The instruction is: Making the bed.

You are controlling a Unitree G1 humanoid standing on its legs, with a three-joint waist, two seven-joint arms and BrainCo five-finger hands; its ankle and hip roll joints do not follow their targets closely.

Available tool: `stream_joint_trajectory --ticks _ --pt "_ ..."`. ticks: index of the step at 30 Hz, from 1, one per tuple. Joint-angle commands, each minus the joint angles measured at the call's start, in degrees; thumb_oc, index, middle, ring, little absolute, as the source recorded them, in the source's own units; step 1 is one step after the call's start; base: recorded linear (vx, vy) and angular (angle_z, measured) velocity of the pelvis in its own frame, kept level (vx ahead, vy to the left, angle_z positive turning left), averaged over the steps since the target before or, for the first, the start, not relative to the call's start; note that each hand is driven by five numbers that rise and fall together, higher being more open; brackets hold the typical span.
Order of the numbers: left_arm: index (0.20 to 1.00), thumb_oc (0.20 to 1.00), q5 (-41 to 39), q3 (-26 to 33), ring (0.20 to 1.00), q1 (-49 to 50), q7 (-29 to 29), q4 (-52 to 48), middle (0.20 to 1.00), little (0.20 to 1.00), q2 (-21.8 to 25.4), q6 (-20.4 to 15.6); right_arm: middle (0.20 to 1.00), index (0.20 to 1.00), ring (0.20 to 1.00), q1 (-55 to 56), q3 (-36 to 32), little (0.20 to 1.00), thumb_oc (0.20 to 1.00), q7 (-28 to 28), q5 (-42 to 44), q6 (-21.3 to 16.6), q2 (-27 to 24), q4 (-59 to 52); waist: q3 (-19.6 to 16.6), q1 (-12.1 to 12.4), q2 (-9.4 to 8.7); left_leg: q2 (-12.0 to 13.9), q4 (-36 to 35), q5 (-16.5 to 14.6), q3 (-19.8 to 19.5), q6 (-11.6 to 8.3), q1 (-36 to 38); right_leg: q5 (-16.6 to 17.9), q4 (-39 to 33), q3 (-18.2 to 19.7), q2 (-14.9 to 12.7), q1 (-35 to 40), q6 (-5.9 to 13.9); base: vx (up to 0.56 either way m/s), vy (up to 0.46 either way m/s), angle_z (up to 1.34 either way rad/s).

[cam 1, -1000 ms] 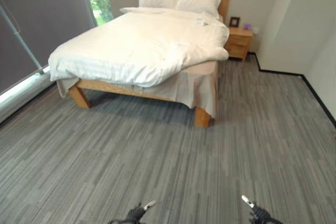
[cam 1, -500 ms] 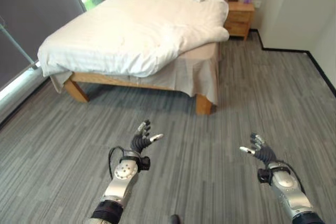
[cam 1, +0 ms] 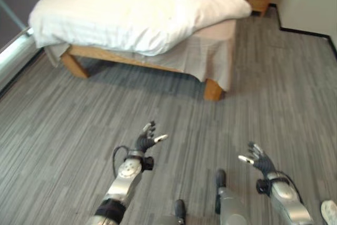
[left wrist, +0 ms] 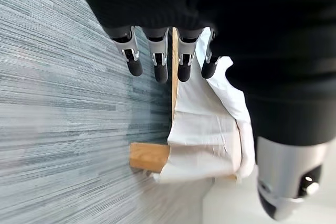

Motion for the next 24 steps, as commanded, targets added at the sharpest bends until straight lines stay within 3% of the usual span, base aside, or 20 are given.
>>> stream_joint_trajectory --ticks 1,2,3,4,5,7,8,10,11,12,13,14,16,18,19,21,22,24 --pt "1.000 1.000 3.0 -0.7 1.000 0.9 -1.2 -6.1 1.000 1.000 2.4 -2.9 1.000 1.000 1.000 -2.6 -2.7 1.000 1.000 1.0 0.5 -2.6 -0.9 -0.9 -3.8 -1.6 0.64 6.4 -0.3 3.0 -0.6 -8.40 20.4 12.1 4.4 -1.6 1.8 -0.2 0.45 0.42 -0.147 0.68" --pt "1.000 1.000 3.0 -0.7 1.000 0.9 -1.2 -6.1 1.000 1.000 2.4 -2.9 1.000 1.000 1.000 -2.6 -2.7 1.000 1.000 1.0 0.5 -2.6 -0.8 -0.9 -3.9 -1.7 0.47 6.2 -0.3 3.1 -0.8 -8.38 20.3 12.2 4.4 -1.6 1.6 -0.4 0.46 0.60 -0.304 0.69" --pt "1.000 1.000 1.6 -1.3 1.000 2.1 -2.1 -6.5 1.000 1.000 1.7 -2.8 1.000 1.000 1.000 -3.2 -2.3 1.000 1.000 0.5 0.0 -2.6 -2.0 0.1 -5.0 -1.9 0.76 8.2 12.3 14.7 -1.3 -11.68 16.1 9.7 7.4 -0.6 4.0 2.0 -2.76 0.38 -0.226 0.47" --pt "1.000 1.000 1.6 -1.3 1.000 2.1 -2.1 -6.5 1.000 1.000 1.7 -2.8 1.000 1.000 1.000 -3.2 -2.3 1.000 1.000 0.5 0.0 -2.6 -2.0 0.1 -5.1 -1.9 0.74 8.1 12.4 14.7 -1.3 -11.67 16.0 9.7 7.4 -0.6 4.0 1.9 -2.76 0.83 -0.615 0.88" --pt "1.000 1.000 0.0 -0.8 1.000 1.5 -1.9 -7.4 1.000 1.000 1.6 -1.9 1.000 1.000 1.000 -5.5 -2.6 1.000 1.000 -0.8 2.1 -3.1 -3.3 -0.7 -4.5 -1.0 -1.23 11.1 33.1 23.0 1.6 -11.59 5.6 5.7 8.6 -2.0 4.7 6.9 -7.29 0.58 -0.544 0.77" --pt "1.000 1.000 -0.4 -1.4 1.000 0.6 -1.9 -7.3 1.000 1.000 1.8 -2.4 1.000 1.000 1.000 -7.1 -3.0 1.000 1.000 -2.1 3.6 -3.6 -4.1 -1.4 -2.3 1.6 -3.56 10.3 43.5 18.7 3.2 -7.41 -3.9 2.6 7.4 -1.3 5.7 12.2 -9.72 0.63 -0.554 0.43" --pt "1.000 1.000 -0.1 -1.8 1.000 -0.1 -1.7 -7.2 1.000 1.000 2.0 -2.2 1.000 1.000 1.000 -9.0 -3.0 1.000 1.000 -2.9 2.7 -3.5 -5.2 -0.5 -1.5 3.5 -4.44 8.6 44.8 15.9 3.4 -6.77 -9.5 1.8 6.2 -0.6 5.7 14.9 -9.80 0.54 -0.330 -0.15" --pt "1.000 1.000 -0.8 -2.1 1.000 -0.3 -1.7 -6.7 1.000 1.000 1.9 -2.3 1.000 1.000 1.000 -11.2 -2.8 1.000 1.000 -3.8 2.3 -3.4 -6.3 0.1 -1.2 6.0 -4.78 7.9 39.9 13.4 5.1 -6.63 -15.6 0.2 4.9 -0.5 6.1 19.2 -9.61 0.55 -0.176 -0.46" --pt "1.000 1.000 -1.4 -2.0 1.000 0.0 -2.1 -6.4 1.000 1.000 1.7 -2.5 1.000 1.000 1.000 -11.4 -3.0 1.000 1.000 -3.4 2.5 -3.7 -6.5 -0.4 -1.4 6.9 -4.84 7.8 34.8 13.3 5.8 -6.70 -16.7 -0.5 4.5 -0.3 6.4 20.8 -9.47 0.62 -0.069 -0.28" --pt "1.000 1.000 -1.5 -2.2 1.000 0.4 -2.4 -5.9 1.000 1.000 1.7 -2.6 1.000 1.000 1.000 -12.1 -3.0 1.000 1.000 -3.3 2.4 -3.9 -7.1 -1.4 -2.1 7.9 -4.67 7.0 24.9 14.2 7.5 -6.43 -16.6 -1.4 4.3 0.1 6.8 22.1 -8.99 0.44 -0.029 -0.06" --pt "1.000 1.000 -1.5 -2.2 1.000 0.4 -2.4 -5.9 1.000 1.000 1.7 -2.6 1.000 1.000 1.000 -12.1 -3.0 1.000 1.000 -3.3 2.4 -3.9 -7.1 -1.4 -2.1 7.9 -4.67 7.0 24.9 14.2 7.5 -6.43 -16.6 -1.4 4.3 0.1 6.8 22.1 -8.99 0.71 0.025 -0.18" --pt "1.000 1.000 0.0 -2.8 1.000 1.3 -2.8 -6.1 1.000 1.000 2.2 -2.7 1.000 1.000 1.000 -12.8 -2.3 1.000 1.000 -3.3 1.1 -4.5 -7.0 -1.4 -3.2 9.9 -3.34 4.2 8.6 15.6 6.5 -6.25 -15.7 -3.6 4.1 1.2 8.9 25.2 -8.27 0.67 0.021 -0.35" --pt "1.000 1.000 1.2 -2.9 1.000 1.4 -3.1 -6.3 1.000 1.000 2.6 -2.5 1.000 1.000 1.000 -14.2 -1.9 1.000 1.000 -3.2 -0.1 -4.4 -6.7 -2.1 -4.4 11.2 -2.39 2.5 -0.9 18.7 6.9 -6.48 -14.4 -5.0 3.8 2.5 10.8 28.6 -8.38 0.73 -0.005 -0.35" --pt "1.000 1.000 2.4 -2.2 1.000 1.7 -3.0 -7.2 1.000 1.000 2.9 -2.2 1.000 1.000 1.000 -15.3 -2.4 1.000 1.000 -3.0 -1.3 -3.9 -6.7 -3.2 -5.3 11.9 -2.54 2.0 -2.9 20.4 11.4 -6.45 -13.7 -6.2 3.9 3.7 11.9 31.7 -8.52 0.56 -0.031 -0.59" --pt "1.000 1.000 2.3 -1.2 1.000 2.6 -3.1 -8.0 1.000 1.000 3.4 -2.4 1.000 1.000 1.000 -15.2 -2.2 1.000 1.000 -2.5 -1.4 -3.8 -6.0 -3.5 -5.9 12.2 -3.26 1.6 -2.2 17.9 11.7 -4.61 -11.9 -6.9 5.4 4.3 11.5 31.9 -8.09 0.47 0.008 -0.35" --pt "1.000 1.000 2.6 -1.4 1.000 2.5 -3.0 -7.9 1.000 1.000 3.2 -2.6 1.000 1.000 1.000 -14.8 -1.7 1.000 1.000 -2.2 -1.7 -3.9 -5.2 -3.9 -6.6 12.2 -3.52 1.7 -2.4 17.5 12.6 -3.87 -11.2 -6.5 6.9 4.4 11.3 31.6 -7.54 0.36 0.062 -0.54" --pt "1.000 1.000 2.4 -0.6 1.000 2.8 -2.8 -9.4 1.000 1.000 3.9 -2.9 1.000 1.000 1.000 -17.3 -0.8 1.000 1.000 -2.4 -2.6 -3.9 -3.8 -1.8 -6.5 14.0 -4.51 1.4 -2.8 14.9 14.9 -1.40 -7.0 4.5 26.1 2.3 8.6 24.6 1.04 0.33 0.077 -0.84" --pt "1.000 1.000 2.4 -0.6 1.000 2.8 -2.8 -9.4 1.000 1.000 3.9 -2.9 1.000 1.000 1.000 -17.4 -0.8 1.000 1.000 -2.4 -2.6 -3.9 -3.8 -1.8 -6.8 14.2 -4.37 1.7 -2.7 14.9 15.2 -1.44 -7.4 4.8 26.2 2.5 8.9 24.1 0.96 0.25 0.049 -1.06"
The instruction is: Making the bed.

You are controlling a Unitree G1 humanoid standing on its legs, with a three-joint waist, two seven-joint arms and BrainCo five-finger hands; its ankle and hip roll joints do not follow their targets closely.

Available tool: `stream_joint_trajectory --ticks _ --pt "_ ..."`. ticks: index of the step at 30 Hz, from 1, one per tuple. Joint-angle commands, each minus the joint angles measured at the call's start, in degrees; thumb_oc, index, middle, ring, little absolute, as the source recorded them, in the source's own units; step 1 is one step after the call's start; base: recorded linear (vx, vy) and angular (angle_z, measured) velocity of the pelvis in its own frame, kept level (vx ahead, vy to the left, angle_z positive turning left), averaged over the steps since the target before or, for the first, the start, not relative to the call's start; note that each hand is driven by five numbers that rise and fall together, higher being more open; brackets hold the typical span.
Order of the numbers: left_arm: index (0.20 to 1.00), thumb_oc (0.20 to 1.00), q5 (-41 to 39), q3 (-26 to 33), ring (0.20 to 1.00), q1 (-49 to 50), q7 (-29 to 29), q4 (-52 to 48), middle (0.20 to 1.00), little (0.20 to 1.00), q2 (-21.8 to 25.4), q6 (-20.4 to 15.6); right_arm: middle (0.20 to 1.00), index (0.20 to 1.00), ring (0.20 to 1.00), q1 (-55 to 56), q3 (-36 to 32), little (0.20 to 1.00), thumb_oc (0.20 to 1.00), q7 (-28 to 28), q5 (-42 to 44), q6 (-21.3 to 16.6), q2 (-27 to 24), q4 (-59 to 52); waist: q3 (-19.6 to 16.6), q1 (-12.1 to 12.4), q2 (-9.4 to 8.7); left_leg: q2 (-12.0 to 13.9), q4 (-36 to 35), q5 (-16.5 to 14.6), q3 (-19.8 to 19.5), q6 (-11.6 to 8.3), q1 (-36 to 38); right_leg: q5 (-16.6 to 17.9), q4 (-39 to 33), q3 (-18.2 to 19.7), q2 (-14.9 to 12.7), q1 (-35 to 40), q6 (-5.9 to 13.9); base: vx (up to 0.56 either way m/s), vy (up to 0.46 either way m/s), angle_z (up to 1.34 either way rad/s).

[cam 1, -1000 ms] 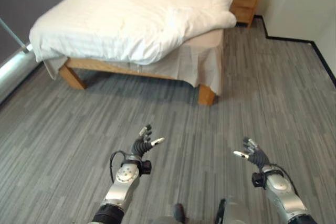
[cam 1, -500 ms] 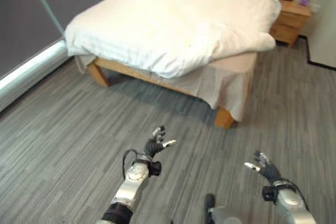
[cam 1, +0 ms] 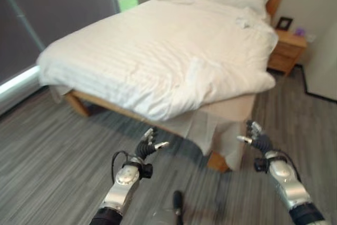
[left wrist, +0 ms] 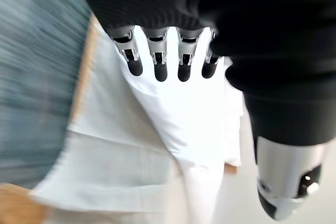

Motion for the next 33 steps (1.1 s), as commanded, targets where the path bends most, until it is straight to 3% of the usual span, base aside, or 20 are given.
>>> stream_joint_trajectory --ticks 1,2,3,5,6,7,8,9,13,15,19,22,33 --pt "1.000 1.000 0.9 -0.8 1.000 -4.5 0.1 -3.0 1.000 1.000 0.5 -4.0 1.000 1.000 1.000 -6.2 -3.9 1.000 1.000 -0.3 -2.8 -2.5 -1.0 -1.7 1.5 1.0 2.48 2.9 0.1 -0.4 -0.3 -3.03 5.3 22.1 6.4 -3.8 -2.6 -11.5 6.10 0.40 0.063 -0.89" --pt "1.000 1.000 0.7 -0.4 1.000 -4.8 0.1 -3.1 1.000 1.000 1.1 -4.0 1.000 1.000 1.000 -7.3 -4.6 1.000 1.000 -0.5 -4.0 -2.0 -2.1 -2.3 2.4 -0.5 3.00 2.4 -0.4 -2.0 -1.7 -2.56 8.6 19.2 8.1 -6.0 -6.8 -14.8 4.78 0.40 0.061 -0.52" --pt "1.000 1.000 0.7 -0.3 1.000 -4.8 0.1 -3.1 1.000 1.000 1.1 -4.0 1.000 1.000 1.000 -7.4 -4.6 1.000 1.000 -0.5 -4.0 -1.9 -2.1 -2.3 2.4 -0.6 3.07 2.5 -0.4 -1.9 -1.8 -2.58 8.5 19.3 8.0 -6.1 -6.7 -14.7 4.73 0.36 0.024 0.20" --pt "1.000 1.000 0.2 -0.6 1.000 -5.8 -0.3 -4.0 1.000 1.000 2.3 -4.3 1.000 1.000 1.000 -8.5 -7.7 1.000 1.000 -2.3 -3.8 -2.4 -4.7 -3.1 2.3 -1.2 3.56 2.3 -2.0 -3.0 -4.7 -3.89 11.0 16.0 -2.3 -7.2 -10.9 -15.7 1.89 0.32 -0.073 0.67" --pt "1.000 1.000 -0.4 -1.2 1.000 -5.9 -0.3 -3.9 1.000 1.000 2.0 -4.5 1.000 1.000 1.000 -9.5 -9.0 1.000 1.000 -3.2 -2.8 -2.7 -5.7 -3.2 2.2 -1.9 3.66 2.1 -2.3 -3.1 -6.2 -4.17 11.2 16.4 -6.0 -6.7 -10.8 -15.1 1.57 0.33 -0.119 1.02" --pt "1.000 1.000 -0.5 -1.9 1.000 -6.4 -0.2 -3.7 1.000 1.000 2.0 -4.7 1.000 1.000 1.000 -10.1 -10.6 1.000 1.000 -4.3 -1.1 -3.3 -7.4 -3.9 2.0 -2.6 3.01 1.4 -2.3 -4.1 -7.5 -4.60 11.4 15.5 -14.4 -3.6 -10.0 -14.6 1.49 0.27 -0.099 1.46" --pt "1.000 1.000 2.6 -2.0 1.000 -7.0 2.7 -2.6 1.000 1.000 2.2 -5.1 1.000 1.000 1.000 -11.9 -12.2 1.000 1.000 -6.1 -2.3 -4.5 -11.8 -3.3 2.1 -2.9 2.18 1.2 -2.5 -5.1 -8.9 -5.04 11.3 14.5 -20.5 -1.6 -9.1 -12.9 1.85 0.18 -0.116 1.52" --pt "1.000 1.000 1.0 -3.6 1.000 -7.0 0.1 -3.0 1.000 1.000 1.8 -4.5 1.000 1.000 1.000 -10.7 -14.1 1.000 1.000 -5.6 -1.2 -3.8 -13.4 -3.8 1.6 -2.8 1.60 0.3 -2.3 -4.5 -10.5 -4.81 10.7 16.7 -20.6 0.8 -9.0 -12.0 2.67 0.10 -0.062 1.40" --pt "1.000 1.000 0.6 -3.3 1.000 -3.8 -0.9 -2.6 1.000 1.000 1.1 -5.2 1.000 1.000 1.000 -16.4 -12.8 1.000 1.000 -5.3 -0.8 -4.4 -18.9 -0.3 -0.6 -1.1 0.63 -0.1 -2.6 -5.5 -12.1 -5.56 11.2 16.8 -25.5 -2.2 -8.4 -8.6 2.32 0.19 -0.100 1.06" --pt "1.000 1.000 -4.4 -3.7 1.000 2.5 -3.5 -2.7 1.000 1.000 0.2 -4.4 1.000 1.000 1.000 -26.8 -4.7 1.000 1.000 -2.7 -3.7 -2.0 -27.7 8.8 -1.6 0.7 -0.12 0.2 -2.6 -5.4 -14.7 -6.54 10.1 16.3 -28.7 -3.3 -7.2 -6.9 1.19 0.13 -0.126 0.12" --pt "1.000 1.000 -3.8 -5.6 1.000 4.1 -3.9 -3.9 1.000 1.000 1.5 -3.9 1.000 1.000 1.000 -37.3 3.7 1.000 1.000 -1.8 -5.0 -0.6 -29.9 19.3 -1.2 1.7 -0.23 0.6 -2.6 -5.1 -15.8 -7.06 9.5 15.8 -28.8 -4.1 -6.7 -7.0 0.62 0.02 -0.065 0.25" --pt "1.000 1.000 -5.1 -7.2 1.000 4.7 -4.6 -5.2 1.000 1.000 3.0 -3.7 1.000 1.000 1.000 -49.7 15.8 1.000 1.000 -0.7 -12.5 1.1 -28.5 31.2 -0.4 2.7 -0.10 0.7 -2.6 -4.5 -17.0 -7.48 8.2 15.9 -28.8 -4.8 -6.1 -7.9 0.18 -0.02 -0.042 0.15" --pt "1.000 1.000 -6.1 -9.9 1.000 1.3 -3.5 -7.1 1.000 1.000 4.2 -3.8 1.000 1.000 1.000 -59.1 21.0 1.000 1.000 -2.4 -13.9 1.7 -21.3 44.0 3.8 4.7 0.86 0.5 -2.6 -2.0 -20.6 -8.60 0.8 16.6 -28.8 -7.4 -5.4 -13.2 -0.37 -0.08 -0.022 0.14"
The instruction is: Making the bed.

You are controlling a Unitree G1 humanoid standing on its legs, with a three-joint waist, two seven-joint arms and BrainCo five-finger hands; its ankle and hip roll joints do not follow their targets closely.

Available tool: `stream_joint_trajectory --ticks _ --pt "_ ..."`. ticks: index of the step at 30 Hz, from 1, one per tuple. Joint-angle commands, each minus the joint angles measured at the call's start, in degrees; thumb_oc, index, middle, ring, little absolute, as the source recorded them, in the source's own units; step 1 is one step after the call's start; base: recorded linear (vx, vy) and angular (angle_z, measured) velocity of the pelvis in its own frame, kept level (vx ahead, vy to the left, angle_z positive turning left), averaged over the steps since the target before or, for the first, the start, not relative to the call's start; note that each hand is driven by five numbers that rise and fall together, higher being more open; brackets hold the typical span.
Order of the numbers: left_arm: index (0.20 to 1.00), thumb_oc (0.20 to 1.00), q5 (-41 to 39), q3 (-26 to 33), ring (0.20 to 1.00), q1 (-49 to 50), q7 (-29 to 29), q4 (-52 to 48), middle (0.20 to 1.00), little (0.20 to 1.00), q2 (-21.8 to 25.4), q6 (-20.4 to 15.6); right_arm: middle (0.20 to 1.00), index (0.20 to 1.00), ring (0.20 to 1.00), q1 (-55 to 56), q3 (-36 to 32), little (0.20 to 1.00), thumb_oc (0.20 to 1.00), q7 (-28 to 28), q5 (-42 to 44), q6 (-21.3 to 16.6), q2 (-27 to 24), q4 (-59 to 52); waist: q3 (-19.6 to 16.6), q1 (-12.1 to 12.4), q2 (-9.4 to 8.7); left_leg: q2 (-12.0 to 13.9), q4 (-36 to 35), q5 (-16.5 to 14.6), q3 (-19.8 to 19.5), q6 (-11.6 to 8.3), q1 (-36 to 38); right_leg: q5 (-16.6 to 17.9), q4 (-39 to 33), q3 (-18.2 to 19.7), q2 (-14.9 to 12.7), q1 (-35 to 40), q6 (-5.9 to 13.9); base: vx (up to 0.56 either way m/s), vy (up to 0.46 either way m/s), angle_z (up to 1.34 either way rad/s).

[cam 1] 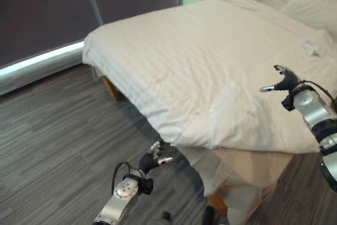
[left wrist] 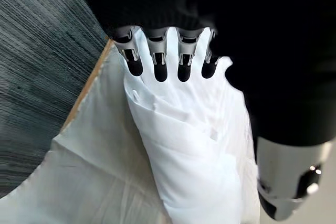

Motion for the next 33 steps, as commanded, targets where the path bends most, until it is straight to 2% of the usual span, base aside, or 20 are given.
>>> stream_joint_trajectory --ticks 1,5,6,7,10,13,14,15,17,18,19,20,23,24,25,26,28,30,31,33 --pt "1.000 1.000 -3.9 -1.9 1.000 -5.5 0.9 -4.7 1.000 1.000 2.0 -2.9 1.000 1.000 1.000 -12.5 4.9 1.000 1.000 -3.3 -3.1 -0.5 -2.8 6.0 4.7 1.9 1.55 0.1 -1.8 7.5 -2.0 -2.55 -8.1 -2.5 1.0 -2.1 0.1 2.7 2.39 -0.11 -0.026 0.37" --pt "1.000 1.000 -6.4 -1.2 1.000 -5.3 1.1 -4.6 1.000 1.000 2.0 -2.6 1.000 1.000 1.000 -15.8 6.7 1.000 1.000 -4.3 -5.1 0.0 -2.8 9.4 6.7 2.2 2.44 0.0 -1.8 8.5 -2.8 -3.06 -11.5 -1.9 1.0 -2.4 0.2 -0.4 2.32 -0.13 -0.017 0.23" --pt "1.000 1.000 -7.5 -0.7 1.000 -4.4 1.7 -4.2 1.000 1.000 2.1 -2.6 1.000 1.000 1.000 -17.3 5.4 1.000 1.000 -5.7 -3.3 0.2 -3.1 12.2 9.0 2.9 3.46 -0.1 -1.8 9.5 -3.4 -3.50 -15.1 -1.2 1.0 -2.2 0.2 -4.0 2.29 -0.16 -0.002 0.23" --pt "1.000 1.000 -6.9 -0.6 1.000 -4.6 2.2 -3.3 1.000 1.000 2.1 -2.5 1.000 1.000 1.000 -18.2 5.2 1.000 1.000 -6.1 -2.9 0.1 -4.0 14.0 9.8 3.1 4.07 -0.3 -1.8 10.3 -3.4 -3.97 -18.1 -0.8 1.0 -1.9 0.2 -7.0 2.38 -0.18 0.000 0.13" --pt "1.000 1.000 -7.2 -0.3 1.000 -6.4 3.9 0.3 1.000 1.000 -1.1 -2.5 1.000 1.000 1.000 -15.1 4.3 1.000 1.000 -6.3 -3.3 -0.2 -4.1 16.2 11.5 3.9 5.33 0.0 -1.8 11.4 -4.2 -4.66 -22.7 0.0 1.0 -1.1 0.4 -11.5 2.99 -0.07 0.012 0.09" --pt "1.000 1.000 -6.3 -0.5 1.000 -7.5 4.4 1.4 1.000 1.000 -2.7 -2.8 1.000 1.000 1.000 -11.6 4.1 1.000 1.000 -5.5 -4.7 -0.4 -3.1 16.0 12.0 4.0 5.66 0.1 -1.8 11.3 -4.1 -4.58 -22.7 0.0 1.0 -0.3 0.7 -11.8 2.96 0.02 0.022 -0.01" --pt "1.000 1.000 -6.3 -0.8 1.000 -8.3 4.6 1.4 1.000 1.000 -3.4 -3.0 0.413 0.413 0.413 -8.2 3.7 0.413 0.413 -5.0 -5.1 -0.4 -1.5 15.1 12.0 3.6 5.72 0.1 -1.8 11.1 -4.0 -4.34 -21.8 -0.1 1.0 0.2 0.8 -11.2 2.85 0.06 0.029 -0.05" --pt "1.000 1.000 -6.6 -0.6 1.000 -8.5 4.7 1.3 1.000 1.000 -3.5 -3.2 0.200 0.200 0.200 -5.9 3.6 0.200 0.200 -4.8 -5.7 -0.6 -0.7 14.1 12.1 3.3 5.64 0.0 -1.8 10.9 -3.9 -4.22 -21.1 -0.3 1.0 0.4 0.8 -10.8 2.80 0.07 0.044 -0.07" --pt "1.000 1.000 -6.4 -0.3 1.000 -9.3 5.0 1.2 1.000 1.000 -3.6 -3.6 0.200 0.200 0.200 0.8 3.8 0.200 0.200 -3.8 -7.7 -1.1 0.7 11.1 12.1 2.1 5.43 -0.1 -1.8 10.5 -3.6 -3.98 -20.0 -0.5 1.0 0.7 0.7 -9.9 2.63 0.05 0.048 -0.11" --pt "1.000 1.000 -6.0 0.5 1.000 -9.5 5.4 1.1 1.000 1.000 -3.8 -4.1 0.200 0.200 0.200 8.3 3.6 0.200 0.200 -2.9 -9.7 -1.4 1.6 5.1 12.0 0.5 4.79 -0.1 -1.8 9.9 -2.9 -3.71 -18.7 -0.8 1.0 1.1 0.6 -8.9 2.50 0.04 0.044 -0.12" --pt "1.000 1.000 -6.0 0.5 1.000 -9.4 5.4 1.1 1.000 1.000 -3.8 -4.1 0.200 0.200 0.200 8.5 3.5 0.200 0.200 -3.0 -9.8 -1.3 1.5 4.9 12.0 0.6 4.77 -0.1 -1.8 9.8 -2.9 -3.70 -18.6 -0.8 1.0 1.1 0.6 -8.8 2.51 0.05 0.055 -0.10" --pt "1.000 1.000 -5.8 1.1 1.000 -9.4 5.6 1.2 1.000 1.000 -3.9 -4.2 0.200 0.200 0.200 13.8 2.1 0.200 0.200 -2.9 -10.1 -1.5 2.0 1.3 11.9 -0.6 4.36 -0.1 -1.8 9.4 -2.5 -3.46 -17.8 -1.0 1.0 1.6 0.6 -8.3 2.43 0.04 0.038 -0.20" --pt "1.000 1.000 -5.0 3.5 1.000 -8.4 5.6 1.3 1.000 1.000 -3.1 -4.2 0.200 0.200 0.200 29.1 -4.3 0.200 0.200 -1.3 -10.6 -1.6 1.7 -8.6 11.2 -3.3 3.10 -0.1 -1.8 8.0 -1.0 -2.72 -15.0 -1.4 1.0 2.7 0.5 -6.3 2.35 0.10 0.052 -0.35" --pt "1.000 1.000 -4.6 4.9 1.000 -6.8 4.7 1.1 1.000 1.000 -2.2 -3.8 0.200 0.200 0.200 43.4 -10.5 0.200 0.200 0.4 -12.0 -1.6 2.3 -13.7 10.4 -5.6 2.37 0.0 -1.8 6.8 0.1 -2.19 -12.2 -2.0 1.0 3.4 0.3 -4.1 2.27 0.11 0.043 -0.29" --pt "1.000 1.000 -4.6 4.8 1.000 -6.8 4.7 1.1 1.000 1.000 -2.2 -3.8 0.200 0.200 0.200 43.5 -10.6 0.200 0.200 0.4 -12.0 -1.5 2.3 -13.8 10.3 -5.6 2.37 0.0 -1.8 6.9 0.1 -2.17 -12.4 -1.9 1.0 3.4 0.3 -4.2 2.28 0.20 0.059 -0.21" --pt "1.000 1.000 -4.5 5.5 1.000 -5.2 3.4 1.2 1.000 1.000 -1.8 -3.6 0.200 0.200 0.200 56.3 -16.0 0.200 0.200 1.6 -12.8 -1.5 5.0 -14.3 9.1 -7.8 1.88 0.1 -1.8 5.7 1.1 -1.61 -9.5 -2.9 1.7 4.0 0.1 -2.3 2.36 0.10 0.029 -0.18" --pt "1.000 1.000 -4.5 5.4 1.000 -5.2 3.4 1.2 1.000 1.000 -1.8 -3.6 0.200 0.200 0.200 56.4 -16.2 0.200 0.200 1.6 -12.8 -1.4 5.1 -14.3 9.0 -7.7 1.86 0.1 -1.8 5.8 1.1 -1.59 -9.7 -2.8 1.7 4.0 0.1 -2.5 2.37 0.10 0.021 -0.17" --pt "1.000 1.000 -4.9 6.6 1.000 -1.5 2.0 0.3 1.000 1.000 -0.8 -3.3 0.200 0.200 0.200 68.7 -19.9 0.200 0.200 3.5 -13.2 -0.4 11.6 -6.2 6.7 -9.8 1.54 0.0 -1.8 4.8 1.8 -1.06 -6.4 -3.5 2.1 4.9 -0.1 0.0 2.34 0.17 0.019 -0.12" --pt "1.000 1.000 -4.9 6.6 1.000 -1.4 2.0 0.3 1.000 1.000 -0.7 -3.3 0.200 0.200 0.200 68.7 -19.9 0.200 0.200 3.5 -13.2 -0.5 11.7 -6.1 6.7 -9.8 1.49 0.0 -1.8 4.8 1.8 -1.06 -6.4 -3.6 2.1 5.0 -0.1 0.1 2.34 0.10 0.004 0.01" --pt "1.000 1.000 -6.1 7.1 1.000 -0.6 1.7 0.7 1.000 1.000 -0.8 -3.0 0.200 0.200 0.200 70.9 -20.1 0.200 0.200 3.9 -12.0 0.1 15.9 1.0 5.8 -10.4 1.45 0.0 -1.8 4.4 2.3 -0.82 -5.1 -3.6 1.9 5.5 -0.1 1.1 2.38 0.07 0.001 -0.17"
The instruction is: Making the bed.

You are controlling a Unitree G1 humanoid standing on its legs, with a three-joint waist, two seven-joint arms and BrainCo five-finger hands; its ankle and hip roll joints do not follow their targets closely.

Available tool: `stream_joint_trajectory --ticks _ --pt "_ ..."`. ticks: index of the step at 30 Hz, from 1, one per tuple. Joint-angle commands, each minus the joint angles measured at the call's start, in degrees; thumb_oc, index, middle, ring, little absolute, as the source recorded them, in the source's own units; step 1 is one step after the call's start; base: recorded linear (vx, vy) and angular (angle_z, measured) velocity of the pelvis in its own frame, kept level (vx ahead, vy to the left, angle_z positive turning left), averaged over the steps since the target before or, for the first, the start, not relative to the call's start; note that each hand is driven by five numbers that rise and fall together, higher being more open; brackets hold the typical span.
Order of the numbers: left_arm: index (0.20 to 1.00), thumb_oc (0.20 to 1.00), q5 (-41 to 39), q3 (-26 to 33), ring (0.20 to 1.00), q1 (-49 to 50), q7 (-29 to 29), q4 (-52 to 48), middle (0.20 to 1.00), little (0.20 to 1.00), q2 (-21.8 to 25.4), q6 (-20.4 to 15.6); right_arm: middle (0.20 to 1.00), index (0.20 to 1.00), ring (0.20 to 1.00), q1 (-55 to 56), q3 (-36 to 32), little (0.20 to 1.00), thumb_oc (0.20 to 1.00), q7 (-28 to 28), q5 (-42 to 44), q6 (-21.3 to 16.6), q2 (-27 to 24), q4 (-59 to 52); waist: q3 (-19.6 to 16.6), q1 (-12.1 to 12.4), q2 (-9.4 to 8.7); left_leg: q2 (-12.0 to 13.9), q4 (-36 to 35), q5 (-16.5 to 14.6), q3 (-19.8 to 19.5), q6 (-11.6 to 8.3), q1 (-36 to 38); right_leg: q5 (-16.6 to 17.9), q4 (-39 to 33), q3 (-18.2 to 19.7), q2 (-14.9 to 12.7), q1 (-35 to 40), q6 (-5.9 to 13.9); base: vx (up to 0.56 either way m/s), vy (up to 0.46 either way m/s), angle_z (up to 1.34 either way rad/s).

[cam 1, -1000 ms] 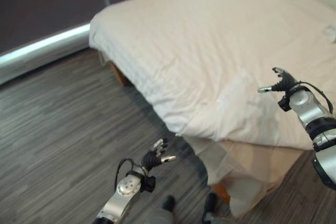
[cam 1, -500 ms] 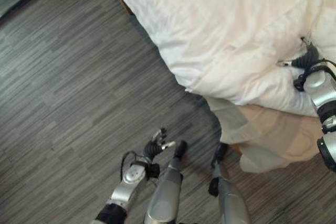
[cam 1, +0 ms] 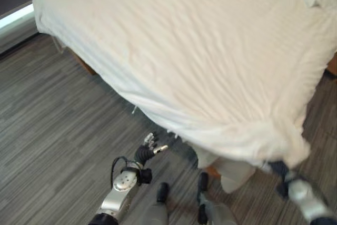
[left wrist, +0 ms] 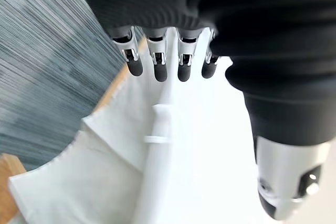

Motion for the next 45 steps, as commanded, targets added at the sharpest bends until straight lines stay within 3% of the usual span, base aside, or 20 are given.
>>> stream_joint_trajectory --ticks 1,3,4,5,13,17,18,20,21,22,23,24,25,26,28,29,30,33,36,45 --pt "1.000 1.000 -0.5 3.6 1.000 -1.3 -1.3 -1.8 1.000 1.000 -0.2 -1.6 0.200 0.200 0.200 7.8 1.7 0.200 0.200 1.7 -0.8 8.7 -4.3 14.2 3.1 -2.3 3.14 0.5 -0.7 4.0 -0.9 -0.70 -3.1 -4.4 1.7 1.1 0.0 5.6 1.37 0.07 -0.002 -0.39" --pt "1.000 1.000 -1.4 3.6 1.000 -0.8 -1.9 -1.8 1.000 1.000 -0.3 -1.0 0.200 0.200 0.200 9.0 0.9 0.200 0.200 2.3 1.7 9.2 -1.2 18.5 2.2 -2.5 3.25 0.4 -0.7 3.8 -0.6 -0.57 -2.5 -4.5 1.5 1.4 0.0 6.2 1.31 0.06 -0.003 -0.22" --pt "1.000 1.000 -1.4 3.4 1.000 -0.9 -2.2 -1.5 1.000 1.000 -0.4 -0.8 0.316 0.316 0.316 8.8 0.1 0.316 0.316 2.5 3.9 9.4 0.0 20.8 1.8 -2.7 3.29 0.3 -0.7 3.6 -0.5 -0.53 -2.2 -4.5 1.4 1.7 0.1 6.5 1.28 0.05 0.016 -0.04" --pt "1.000 1.000 -1.2 3.2 1.000 -1.0 -2.4 -1.3 1.000 1.000 -0.4 -0.4 1.000 1.000 1.000 8.7 -0.2 1.000 1.000 3.5 5.5 9.6 0.9 22.4 1.5 -2.7 3.47 0.3 -0.7 3.5 -0.3 -0.52 -1.9 -4.5 1.3 1.8 0.0 6.6 1.29 0.06 0.014 0.00" --pt "1.000 1.000 -1.5 1.2 1.000 -3.1 -6.2 -0.8 1.000 1.000 -0.9 1.6 1.000 1.000 1.000 4.6 -1.9 1.000 1.000 10.5 14.6 12.4 0.1 30.3 -0.9 -2.0 3.76 0.0 -0.7 2.9 -0.2 -0.44 -0.9 -4.9 0.9 1.8 0.1 8.1 1.40 0.02 -0.005 -0.08" --pt "1.000 1.000 -1.2 0.3 1.000 -3.8 -8.0 -0.5 1.000 1.000 0.2 1.6 1.000 1.000 1.000 3.1 -4.5 1.000 1.000 11.4 13.0 12.3 -8.5 30.8 -2.2 -1.7 3.14 -0.1 -0.7 2.8 -0.6 -0.58 -0.5 -5.0 0.9 1.2 -0.1 9.0 1.48 0.00 -0.014 0.04" --pt "1.000 1.000 -1.0 0.3 1.000 -3.8 -7.8 -0.2 1.000 1.000 0.5 1.5 1.000 1.000 1.000 2.1 -6.2 1.000 1.000 10.7 12.7 12.1 -13.2 28.9 -2.5 -1.8 2.99 -0.1 -0.7 2.8 -0.5 -0.62 -0.4 -5.0 0.9 1.2 -0.1 9.2 1.56 0.00 0.000 0.00" --pt "1.000 1.000 -1.1 1.9 1.000 -3.0 -6.6 -0.5 1.000 1.000 0.7 1.0 1.000 1.000 1.000 4.0 -13.4 1.000 1.000 8.5 14.9 11.5 -22.2 12.1 -2.5 -2.8 2.69 0.1 -0.7 2.6 0.5 -0.78 0.1 -4.6 0.9 2.0 0.0 9.4 1.84 -0.01 0.018 -0.01" --pt "1.000 1.000 -0.7 3.8 1.000 -1.6 -6.0 -1.2 1.000 1.000 0.7 1.0 1.000 1.000 1.000 7.8 -20.2 1.000 1.000 8.3 15.8 12.4 -26.9 -8.0 -2.6 -3.7 2.61 0.2 -0.7 2.5 1.1 -0.79 0.2 -4.5 0.9 2.6 0.0 9.3 1.97 -0.01 0.057 -0.11" --pt "1.000 1.000 -0.4 6.6 1.000 -0.2 -4.9 -1.7 1.000 1.000 -0.3 0.7 1.000 1.000 1.000 11.8 -28.8 1.000 1.000 6.0 19.5 10.8 -26.6 -27.9 -2.8 -5.0 2.89 0.3 -0.7 2.2 2.0 -0.76 0.5 -4.3 0.9 3.3 0.1 9.1 2.17 -0.01 0.066 -0.15" --pt "1.000 1.000 -0.6 7.0 1.000 -0.1 -4.0 -1.4 1.000 1.000 -1.5 -0.3 1.000 1.000 1.000 11.0 -31.1 1.000 1.000 2.8 25.4 7.2 -24.0 -33.2 -3.0 -5.2 3.23 0.4 -0.7 1.9 2.7 -0.65 0.9 -4.2 0.9 3.8 0.1 9.1 2.28 -0.01 0.058 -0.46" --pt "1.000 1.000 -1.0 6.4 1.000 -0.3 -3.0 -1.2 1.000 1.000 -2.0 -1.0 0.200 0.200 0.200 8.0 -30.8 0.200 0.200 1.8 32.2 4.2 -21.3 -33.1 -3.1 -5.4 3.32 0.5 -0.7 2.0 3.2 -0.55 1.0 -3.9 0.9 4.3 0.1 8.9 2.28 -0.01 0.038 -0.53" --pt "1.000 1.000 -1.2 5.7 1.000 -0.6 -2.2 -1.2 1.000 1.000 -2.6 -1.2 0.200 0.200 0.200 4.9 -30.7 0.200 0.200 1.6 39.2 1.8 -18.0 -36.2 -2.9 -5.6 3.62 0.5 -0.7 1.6 3.5 -0.39 1.4 -4.1 0.9 4.6 0.2 9.0 2.24 -0.04 0.021 -0.57" --pt "1.000 1.000 -1.2 4.0 1.000 -0.7 -1.7 -1.8 1.000 1.000 -3.3 -0.8 0.200 0.200 0.200 -0.7 -26.0 0.200 0.200 2.2 48.9 -3.4 -11.4 -45.4 -2.6 -4.8 4.06 0.5 -0.7 1.5 3.6 -0.27 1.6 -4.2 0.9 4.7 0.1 9.1 2.13 -0.03 0.009 -0.17" --pt "1.000 1.000 -1.1 3.0 1.000 -0.7 -1.5 -2.1 1.000 1.000 -3.4 -0.6 0.200 0.200 0.200 -3.0 -21.9 0.200 0.200 4.1 51.6 -3.9 -8.5 -52.3 -2.5 -4.2 4.36 0.4 -0.7 1.7 3.5 -0.32 1.5 -4.3 0.9 4.4 0.0 9.1 2.02 -0.06 -0.003 -0.05" --pt "1.000 1.000 -0.9 1.9 1.000 -0.6 -1.8 -2.6 1.000 1.000 -3.2 -0.3 0.200 0.200 0.200 -4.9 -16.5 0.200 0.200 4.7 52.3 -3.0 -7.0 -54.8 -2.3 -3.2 4.55 0.4 -0.7 2.1 3.2 -0.40 1.0 -4.1 0.9 3.9 0.0 8.6 2.16 -0.07 -0.006 -0.13" --pt "1.000 1.000 -0.9 2.0 1.000 -0.5 -1.8 -2.6 1.000 1.000 -3.1 -0.3 0.200 0.200 0.200 -4.9 -16.5 0.200 0.200 4.7 52.3 -3.0 -6.9 -54.8 -2.3 -3.3 4.50 0.4 -0.7 2.1 3.2 -0.40 1.0 -4.1 0.9 3.9 0.0 8.6 2.17 -0.08 -0.014 -0.05" --pt "1.000 1.000 -1.4 0.9 1.000 1.1 -2.6 -3.3 1.000 1.000 -2.7 0.0 0.200 0.200 0.200 -6.4 -5.1 0.200 0.200 8.8 55.9 0.0 -5.0 -57.2 -1.7 -1.0 4.70 0.5 -0.7 2.6 3.6 -0.58 0.5 -3.8 0.9 3.2 -0.1 8.3 2.22 -0.05 -0.014 0.14" --pt "1.000 1.000 -1.9 0.1 1.000 1.8 -3.1 -2.7 1.000 1.000 -3.2 0.1 0.200 0.200 0.200 -6.6 1.4 0.200 0.200 10.4 57.7 2.5 -3.7 -56.5 -1.4 0.3 5.07 0.3 -0.7 3.0 2.9 -0.68 0.4 -3.9 0.9 1.9 -0.2 8.8 2.04 -0.01 -0.005 0.03" --pt "1.000 1.000 -2.6 -2.0 1.000 0.4 -2.0 0.1 1.000 1.000 -4.3 -0.8 0.200 0.200 0.200 -8.7 11.9 0.200 0.200 11.6 56.7 5.3 -0.6 -44.2 0.0 3.2 5.90 -0.2 -0.7 3.9 -0.1 -0.89 -0.9 -4.2 0.9 -0.6 -0.7 9.2 1.76 0.00 -0.004 0.14"
